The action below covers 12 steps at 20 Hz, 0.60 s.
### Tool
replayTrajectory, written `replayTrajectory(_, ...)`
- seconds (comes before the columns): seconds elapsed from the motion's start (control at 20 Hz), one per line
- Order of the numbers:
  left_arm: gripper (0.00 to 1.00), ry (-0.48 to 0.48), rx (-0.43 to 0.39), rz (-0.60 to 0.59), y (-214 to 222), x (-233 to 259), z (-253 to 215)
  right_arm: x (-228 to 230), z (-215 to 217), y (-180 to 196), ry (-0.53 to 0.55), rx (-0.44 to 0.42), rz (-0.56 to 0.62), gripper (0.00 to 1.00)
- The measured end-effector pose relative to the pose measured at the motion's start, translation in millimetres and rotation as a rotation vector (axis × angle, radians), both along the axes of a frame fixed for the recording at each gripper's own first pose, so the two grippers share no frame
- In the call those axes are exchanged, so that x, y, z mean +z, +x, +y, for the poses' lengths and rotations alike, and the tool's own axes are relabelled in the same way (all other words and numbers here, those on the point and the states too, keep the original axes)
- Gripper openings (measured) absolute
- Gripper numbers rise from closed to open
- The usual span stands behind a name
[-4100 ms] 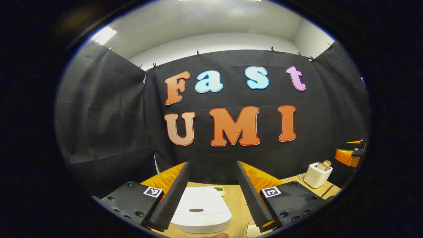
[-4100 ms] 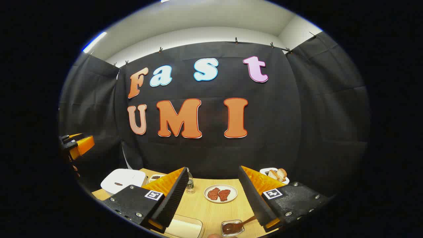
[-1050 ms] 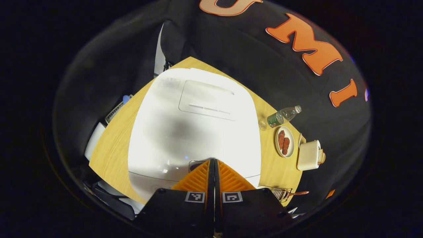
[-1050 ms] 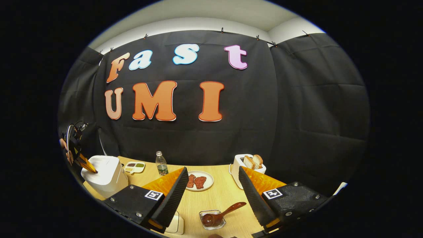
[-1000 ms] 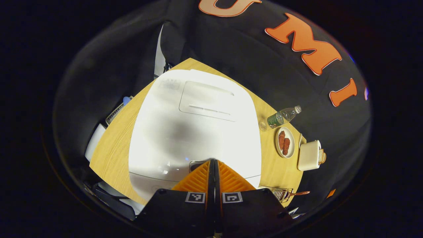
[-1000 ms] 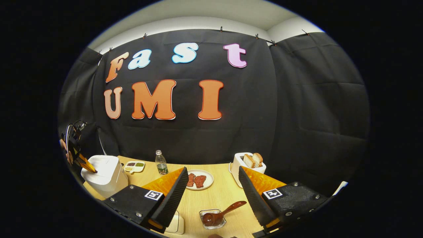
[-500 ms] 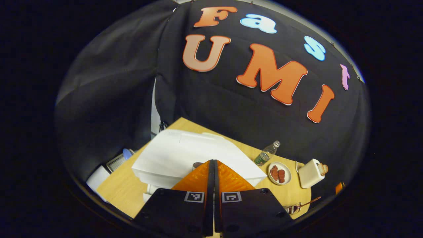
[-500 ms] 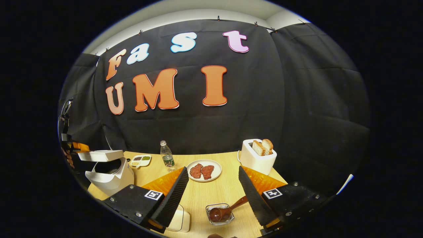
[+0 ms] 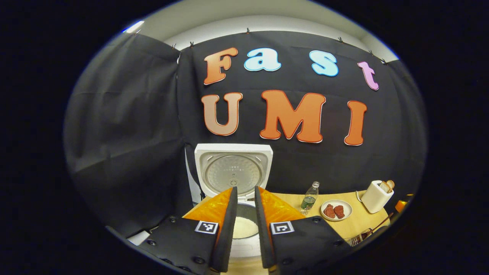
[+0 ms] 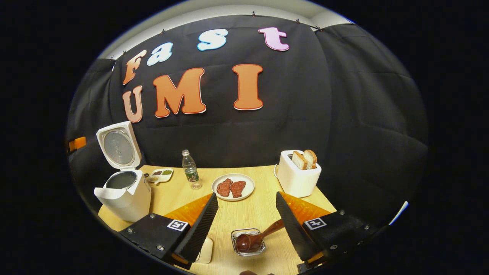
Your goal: Close the left gripper, press the button to open the rice cooker; take a wooden spoon from the chopstick holder with the right hand, scoop a spoonful of rice and pour it into the rice cooker, then put the wooden spoon back into the chopstick holder.
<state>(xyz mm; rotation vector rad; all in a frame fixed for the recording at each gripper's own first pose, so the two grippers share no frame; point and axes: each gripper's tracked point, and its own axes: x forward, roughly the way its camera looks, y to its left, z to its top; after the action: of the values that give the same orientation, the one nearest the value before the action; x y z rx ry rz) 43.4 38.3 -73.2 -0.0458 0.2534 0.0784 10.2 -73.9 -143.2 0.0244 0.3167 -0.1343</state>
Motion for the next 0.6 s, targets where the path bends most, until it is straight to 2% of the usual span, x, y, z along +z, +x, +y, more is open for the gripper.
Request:
replayTrajectory(0.05,0.46,0.023,0.011,-0.001,-5.1,0.4,-1.3,-4.6,-1.9,0.6,0.004,0.002,0.009,0.94)
replayTrajectory(0.1,0.46,0.037,0.021,-0.005,-9.8,0.9,-3.8,-9.2,-3.7,1.0,0.012,0.005,0.019,0.95)
replayTrajectory(0.15,0.50,0.049,0.026,-0.019,-14.1,3.8,-8.2,-13.6,-5.5,0.7,0.019,0.007,0.031,0.95)
replayTrajectory(0.2,0.46,0.053,0.023,-0.030,-19.3,6.5,-13.5,-19.0,-8.8,0.2,0.021,0.004,0.041,0.95)
replayTrajectory(0.25,0.54,0.057,0.021,-0.041,-23.3,7.6,-18.5,-24.9,-14.7,-0.2,0.023,-0.005,0.053,0.95)
replayTrajectory(0.3,0.53,0.061,0.018,-0.048,-27.5,7.6,-24.0,-31.0,-18.5,-2.4,0.034,-0.007,0.067,0.94)
replayTrajectory(0.45,0.70,0.069,0.006,-0.043,-45.3,9.0,-39.6,-52.7,-32.3,-4.8,0.089,-0.031,0.101,0.95)
replayTrajectory(0.5,0.72,0.076,0.008,-0.041,-50.6,8.9,-41.7,-60.6,-39.0,-4.7,0.100,-0.047,0.116,0.94)
replayTrajectory(0.55,0.81,0.078,0.005,-0.039,-54.4,8.8,-46.0,-66.8,-43.8,-4.6,0.111,-0.060,0.124,0.94)
replayTrajectory(0.6,0.80,0.081,0.013,-0.037,-58.0,8.1,-46.8,-71.6,-49.2,-2.9,0.124,-0.074,0.130,0.95)
